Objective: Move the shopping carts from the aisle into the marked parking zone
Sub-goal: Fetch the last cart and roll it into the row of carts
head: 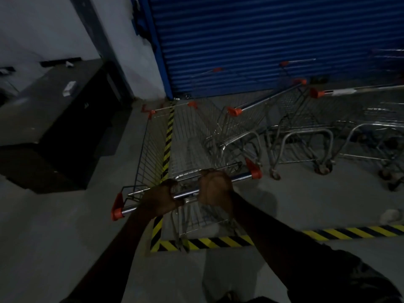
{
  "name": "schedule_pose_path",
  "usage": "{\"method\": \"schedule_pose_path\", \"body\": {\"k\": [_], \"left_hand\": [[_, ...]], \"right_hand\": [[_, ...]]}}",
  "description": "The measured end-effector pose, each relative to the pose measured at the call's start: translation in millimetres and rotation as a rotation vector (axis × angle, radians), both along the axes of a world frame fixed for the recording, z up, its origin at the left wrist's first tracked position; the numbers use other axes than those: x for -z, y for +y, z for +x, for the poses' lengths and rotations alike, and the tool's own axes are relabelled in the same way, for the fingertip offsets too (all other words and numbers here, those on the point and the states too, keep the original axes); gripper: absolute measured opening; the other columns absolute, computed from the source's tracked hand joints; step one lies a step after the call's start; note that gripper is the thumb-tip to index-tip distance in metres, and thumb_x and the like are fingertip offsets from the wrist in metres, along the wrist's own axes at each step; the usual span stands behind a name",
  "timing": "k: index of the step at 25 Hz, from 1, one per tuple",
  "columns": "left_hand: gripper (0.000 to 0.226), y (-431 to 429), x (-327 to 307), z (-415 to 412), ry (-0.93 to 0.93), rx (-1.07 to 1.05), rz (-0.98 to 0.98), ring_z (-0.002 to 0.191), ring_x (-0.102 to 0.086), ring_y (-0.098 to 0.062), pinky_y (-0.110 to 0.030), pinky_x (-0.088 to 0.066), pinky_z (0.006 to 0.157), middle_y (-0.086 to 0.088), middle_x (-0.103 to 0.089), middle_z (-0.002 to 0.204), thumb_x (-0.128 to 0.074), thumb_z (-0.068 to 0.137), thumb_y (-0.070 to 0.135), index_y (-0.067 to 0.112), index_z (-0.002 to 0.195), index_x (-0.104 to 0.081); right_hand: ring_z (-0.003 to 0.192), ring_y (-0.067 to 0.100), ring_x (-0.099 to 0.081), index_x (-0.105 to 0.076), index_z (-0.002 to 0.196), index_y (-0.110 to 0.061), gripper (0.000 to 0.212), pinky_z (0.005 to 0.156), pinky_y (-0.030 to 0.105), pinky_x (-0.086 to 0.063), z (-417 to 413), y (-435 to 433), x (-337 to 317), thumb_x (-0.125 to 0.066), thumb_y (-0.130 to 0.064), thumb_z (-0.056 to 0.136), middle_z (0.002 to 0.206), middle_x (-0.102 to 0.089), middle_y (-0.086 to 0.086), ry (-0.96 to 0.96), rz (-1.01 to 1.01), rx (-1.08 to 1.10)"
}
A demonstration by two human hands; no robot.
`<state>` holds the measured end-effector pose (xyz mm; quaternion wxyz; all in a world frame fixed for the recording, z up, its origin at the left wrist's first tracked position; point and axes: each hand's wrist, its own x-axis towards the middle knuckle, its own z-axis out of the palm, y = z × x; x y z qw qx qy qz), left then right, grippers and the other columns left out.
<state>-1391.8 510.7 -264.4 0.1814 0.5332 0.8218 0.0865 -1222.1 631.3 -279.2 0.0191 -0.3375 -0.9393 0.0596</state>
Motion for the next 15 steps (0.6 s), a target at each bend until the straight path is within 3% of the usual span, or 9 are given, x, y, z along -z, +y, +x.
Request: {"method": "schedule_pose_path", "body": {"k": [2,6,9,12,13,14,15], "left_hand": [[0.095,15.9,0.5,-30.7,0.027,0.001,0.011,0.107,-0.068,-0.023,-0.033,-0.055,0.085,0.001,-0.068,0.127,-0.055,0.058,0.081,0.03,0.138,-0.053],[0.079,44.6,-11.6,-77.4,0.068,-0.001,-0.01,0.106,-0.069,-0.023,-0.031,-0.052,0.083,0.0,-0.071,0.123,-0.074,0.071,0.066,0.035,0.14,-0.051],[0.079,70.3,-8.6,-118.4,0.069,0.05,0.0,0.11,-0.067,-0.024,-0.031,-0.051,0.087,-0.001,-0.069,0.128,-0.077,0.075,0.06,0.033,0.143,-0.049],[0.076,102.0,-6.3,-158.4,0.058,0.121,0.025,0.115,-0.065,-0.022,-0.027,-0.047,0.087,0.001,-0.066,0.133,-0.08,0.077,0.054,0.03,0.143,-0.051],[0.077,112.9,-4.9,-170.0,0.049,0.138,0.041,0.115,-0.065,-0.021,-0.027,-0.048,0.087,0.003,-0.065,0.133,-0.079,0.076,0.057,0.03,0.143,-0.051],[0.08,121.7,-5.9,-179.6,0.051,0.147,0.036,0.114,-0.065,-0.02,-0.028,-0.049,0.088,0.004,-0.065,0.132,-0.077,0.074,0.064,0.032,0.143,-0.051],[0.083,130.1,-4.2,-189.9,0.052,0.158,0.033,0.112,-0.066,-0.019,-0.029,-0.051,0.088,0.005,-0.065,0.132,-0.072,0.07,0.072,0.036,0.142,-0.05]], "right_hand": [[0.089,0.033,-0.068,-0.073,0.095,-0.014,0.025,0.073,0.037,-0.05,-31.1,16.5,-2.7,-0.067,-0.033,0.08,0.097,-0.071,0.01,-0.029,-0.065,0.045],[0.076,0.035,-0.066,-0.068,0.075,-0.013,0.024,0.069,0.035,-0.05,-76.1,48.0,20.7,-0.058,-0.034,0.073,0.087,-0.07,0.014,0.029,-0.032,-0.057],[0.086,0.028,-0.07,-0.075,0.078,-0.018,0.031,0.08,0.032,-0.054,-104.6,73.3,18.7,-0.063,-0.045,0.07,0.095,-0.075,0.008,-0.018,-0.039,-0.102],[0.074,0.022,-0.07,-0.067,0.062,-0.021,0.027,0.079,0.034,-0.054,-136.7,113.3,11.9,-0.062,-0.036,0.083,0.073,-0.069,-0.001,0.162,-0.092,-0.237],[0.078,0.023,-0.071,-0.069,0.066,-0.019,0.025,0.078,0.035,-0.055,-143.1,122.4,10.0,-0.067,-0.037,0.084,0.076,-0.07,0.0,0.125,-0.159,-0.225],[0.088,0.026,-0.072,-0.074,0.077,-0.019,0.022,0.081,0.037,-0.055,-148.5,127.3,7.2,-0.073,-0.04,0.08,0.088,-0.074,0.002,0.096,-0.099,-0.18],[0.099,0.03,-0.07,-0.077,0.094,-0.018,0.033,0.087,0.039,-0.056,-153.9,130.3,0.7,-0.075,-0.046,0.078,0.105,-0.074,0.006,0.052,-0.049,-0.125]]}}
